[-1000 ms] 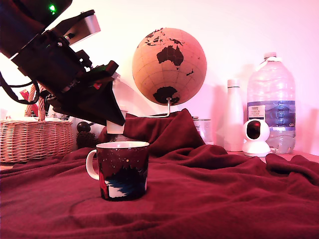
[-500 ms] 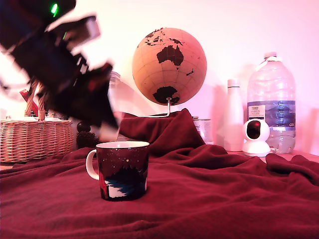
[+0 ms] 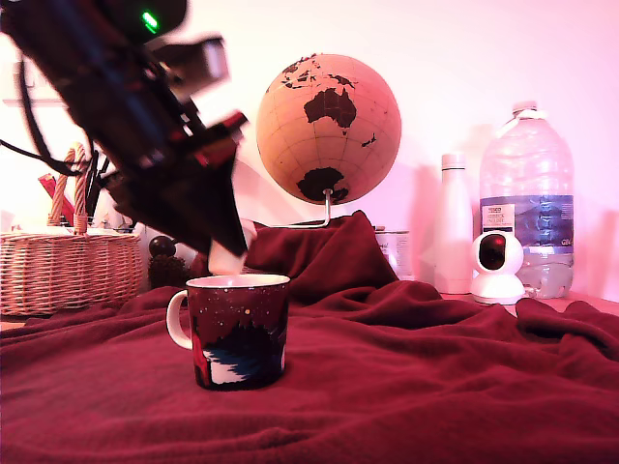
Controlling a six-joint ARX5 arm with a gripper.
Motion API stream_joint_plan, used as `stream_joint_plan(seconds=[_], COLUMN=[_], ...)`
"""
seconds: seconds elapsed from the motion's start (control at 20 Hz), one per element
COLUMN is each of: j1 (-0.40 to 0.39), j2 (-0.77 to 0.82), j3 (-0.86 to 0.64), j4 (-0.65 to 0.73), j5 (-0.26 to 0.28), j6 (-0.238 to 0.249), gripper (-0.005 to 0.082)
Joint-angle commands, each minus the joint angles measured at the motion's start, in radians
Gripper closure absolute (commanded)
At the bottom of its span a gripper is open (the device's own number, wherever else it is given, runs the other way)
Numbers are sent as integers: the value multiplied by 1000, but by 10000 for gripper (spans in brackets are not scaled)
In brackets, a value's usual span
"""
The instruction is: Pick up the coffee capsules on the table and drop them inside the coffee cup
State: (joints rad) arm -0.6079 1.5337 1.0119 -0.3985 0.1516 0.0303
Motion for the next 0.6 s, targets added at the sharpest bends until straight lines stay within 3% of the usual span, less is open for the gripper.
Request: stream_joint_plan(seconds=[0.0, 0.55], j1=[-4, -4], j2=[39, 129], j3=[36, 93], j4=[-16, -85], j5=[1, 1], j6=[11, 23], gripper=[523, 523])
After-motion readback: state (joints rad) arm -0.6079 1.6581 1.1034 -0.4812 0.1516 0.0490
